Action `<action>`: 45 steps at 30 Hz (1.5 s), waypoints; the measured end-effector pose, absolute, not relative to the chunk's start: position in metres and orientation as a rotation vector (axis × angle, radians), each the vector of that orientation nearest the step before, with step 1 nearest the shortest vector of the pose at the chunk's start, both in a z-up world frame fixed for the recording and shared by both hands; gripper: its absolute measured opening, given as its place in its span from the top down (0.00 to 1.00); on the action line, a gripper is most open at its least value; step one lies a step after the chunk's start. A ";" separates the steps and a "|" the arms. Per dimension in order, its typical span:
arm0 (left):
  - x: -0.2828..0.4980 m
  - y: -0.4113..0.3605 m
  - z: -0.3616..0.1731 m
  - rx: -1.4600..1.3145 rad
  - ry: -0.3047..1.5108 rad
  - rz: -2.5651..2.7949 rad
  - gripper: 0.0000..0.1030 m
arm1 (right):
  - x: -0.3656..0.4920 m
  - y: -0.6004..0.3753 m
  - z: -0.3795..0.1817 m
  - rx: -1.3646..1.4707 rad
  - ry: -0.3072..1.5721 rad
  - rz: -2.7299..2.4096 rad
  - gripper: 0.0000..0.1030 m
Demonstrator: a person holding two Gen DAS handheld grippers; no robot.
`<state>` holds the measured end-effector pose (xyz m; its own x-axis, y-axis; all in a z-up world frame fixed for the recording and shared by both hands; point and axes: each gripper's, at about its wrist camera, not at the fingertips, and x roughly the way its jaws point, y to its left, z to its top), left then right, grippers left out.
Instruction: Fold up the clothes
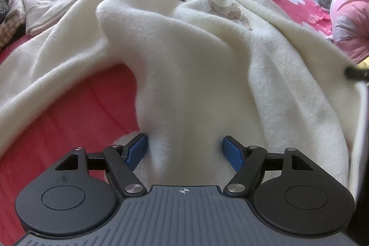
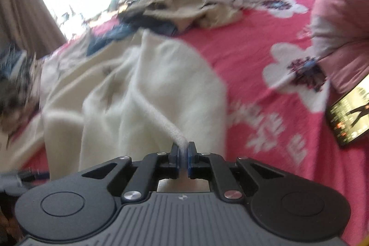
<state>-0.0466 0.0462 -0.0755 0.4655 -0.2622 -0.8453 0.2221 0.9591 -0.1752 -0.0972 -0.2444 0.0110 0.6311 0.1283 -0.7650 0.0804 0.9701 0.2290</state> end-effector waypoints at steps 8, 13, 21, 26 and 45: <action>-0.046 0.046 -0.075 -0.047 1.056 -0.282 0.29 | -0.087 -0.274 0.027 0.319 0.797 -0.031 0.93; -0.045 0.045 -0.074 -0.041 1.056 -0.268 0.29 | -0.089 -0.280 0.021 0.388 0.786 -0.034 0.93; -0.045 0.046 -0.074 -0.038 1.060 -0.273 0.29 | -0.094 -0.282 0.022 0.390 0.769 -0.054 0.93; -0.045 0.045 -0.074 -0.034 1.060 -0.273 0.29 | -0.095 -0.285 0.020 0.396 0.765 -0.062 0.93; -0.045 0.043 -0.075 -0.028 1.067 -0.269 0.28 | -0.085 -0.298 0.024 0.490 0.725 -0.041 0.93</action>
